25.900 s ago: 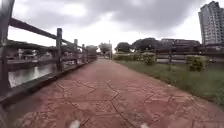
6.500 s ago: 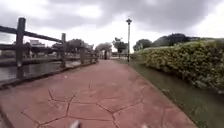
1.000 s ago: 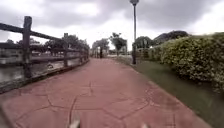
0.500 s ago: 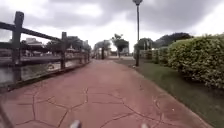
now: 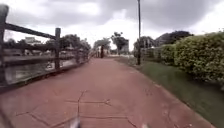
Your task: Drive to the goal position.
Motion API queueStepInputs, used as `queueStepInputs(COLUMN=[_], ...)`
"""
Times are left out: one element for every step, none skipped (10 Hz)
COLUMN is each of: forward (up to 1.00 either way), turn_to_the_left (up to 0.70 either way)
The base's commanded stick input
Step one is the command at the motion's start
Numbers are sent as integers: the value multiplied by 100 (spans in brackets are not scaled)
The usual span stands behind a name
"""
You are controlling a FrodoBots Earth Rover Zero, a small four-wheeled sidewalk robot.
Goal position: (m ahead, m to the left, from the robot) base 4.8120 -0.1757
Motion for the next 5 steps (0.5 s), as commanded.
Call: queueStepInputs(forward=[70, 70, 70, 70, 70], turn_to_the_left=[2, 2, 3, 3, 11])
